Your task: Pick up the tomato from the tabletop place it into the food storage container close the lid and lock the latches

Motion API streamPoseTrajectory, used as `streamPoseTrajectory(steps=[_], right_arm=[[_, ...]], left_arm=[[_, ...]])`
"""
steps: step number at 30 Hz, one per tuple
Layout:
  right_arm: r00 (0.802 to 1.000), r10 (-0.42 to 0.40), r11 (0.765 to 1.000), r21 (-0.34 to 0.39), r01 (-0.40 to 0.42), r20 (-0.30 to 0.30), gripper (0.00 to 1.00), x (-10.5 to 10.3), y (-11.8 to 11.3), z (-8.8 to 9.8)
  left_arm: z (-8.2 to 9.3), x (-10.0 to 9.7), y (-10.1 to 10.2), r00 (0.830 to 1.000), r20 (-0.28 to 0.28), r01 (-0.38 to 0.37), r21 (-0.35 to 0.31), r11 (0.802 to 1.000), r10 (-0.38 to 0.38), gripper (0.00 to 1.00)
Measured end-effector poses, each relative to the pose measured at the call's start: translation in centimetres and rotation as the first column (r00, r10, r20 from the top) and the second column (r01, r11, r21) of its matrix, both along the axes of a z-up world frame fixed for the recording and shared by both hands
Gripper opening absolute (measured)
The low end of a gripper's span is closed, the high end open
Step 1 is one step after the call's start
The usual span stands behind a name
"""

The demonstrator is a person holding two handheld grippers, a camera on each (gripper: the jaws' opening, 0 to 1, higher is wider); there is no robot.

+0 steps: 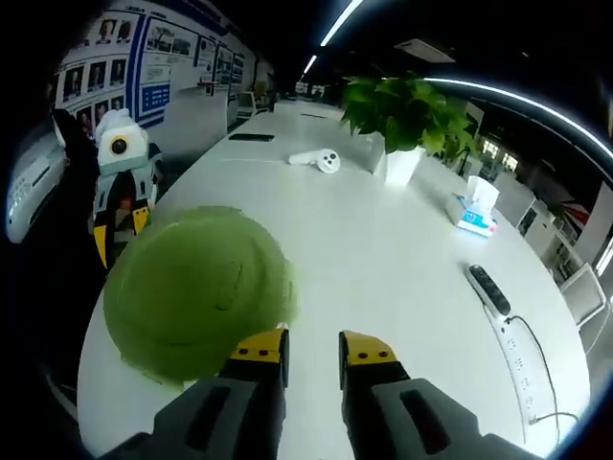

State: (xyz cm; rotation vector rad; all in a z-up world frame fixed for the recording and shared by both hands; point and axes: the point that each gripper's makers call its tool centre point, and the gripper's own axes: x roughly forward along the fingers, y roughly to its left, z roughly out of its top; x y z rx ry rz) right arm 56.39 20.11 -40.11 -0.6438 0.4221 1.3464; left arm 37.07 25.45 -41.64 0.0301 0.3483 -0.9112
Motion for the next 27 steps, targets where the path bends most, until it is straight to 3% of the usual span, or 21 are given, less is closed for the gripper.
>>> streamPoseTrajectory(steps=[5, 7, 10, 13, 19, 22, 25, 27], right_arm=[[0.998, -0.058, 0.997, 0.041, 0.058, 0.0, 0.18, -1.4, -0.8, 2.3], [0.997, -0.076, 0.996, 0.048, 0.075, 0.013, 0.18, -2.4, -0.9, 3.1], [0.996, -0.084, 0.995, 0.062, 0.084, 0.009, 0.2, -4.1, -0.8, 4.1], [0.996, -0.085, 0.994, 0.068, 0.086, -0.014, 0.24, -6.1, -0.6, 4.6], [0.994, -0.091, 0.995, 0.025, 0.093, -0.066, 0.33, -9.9, 0.8, 3.9], [0.996, -0.069, 0.997, -0.042, 0.067, -0.06, 0.41, -10.9, 1.6, 2.7], [0.995, -0.067, 0.996, -0.068, 0.062, -0.074, 0.47, -11.2, 2.4, 2.1], [0.993, -0.073, 0.993, -0.1, 0.064, -0.09, 0.5, -11.2, 2.9, 1.7]], left_arm=[[0.6, -0.1, 1.3, 0.999, 0.034, 0.015, 0.01, 1.0, -0.015, 0.27], [1.8, 0.4, 2.0, 0.995, 0.095, 0.006, -0.025, 1.0, -0.004, 0.3], [2.8, 0.7, 3.3, 0.995, 0.1, 0.006, -0.044, 0.999, -0.002, 0.3], [3.3, 2.0, 4.9, 0.987, 0.158, -0.007, 0.012, 1.0, 0.005, 0.31], [4.3, 4.8, 6.7, 0.975, 0.222, 0.002, 0.026, 1.0, -0.007, 0.33], [4.1, 6.3, 7.1, 0.97, 0.241, 0.023, 0.057, 0.998, -0.036, 0.33], [4.2, 7.5, 7.3, 0.949, 0.299, 0.072, 0.103, 0.992, -0.1, 0.33], [4.1, 8.0, 7.3, 0.946, 0.297, 0.094, 0.118, 0.989, -0.125, 0.33]])
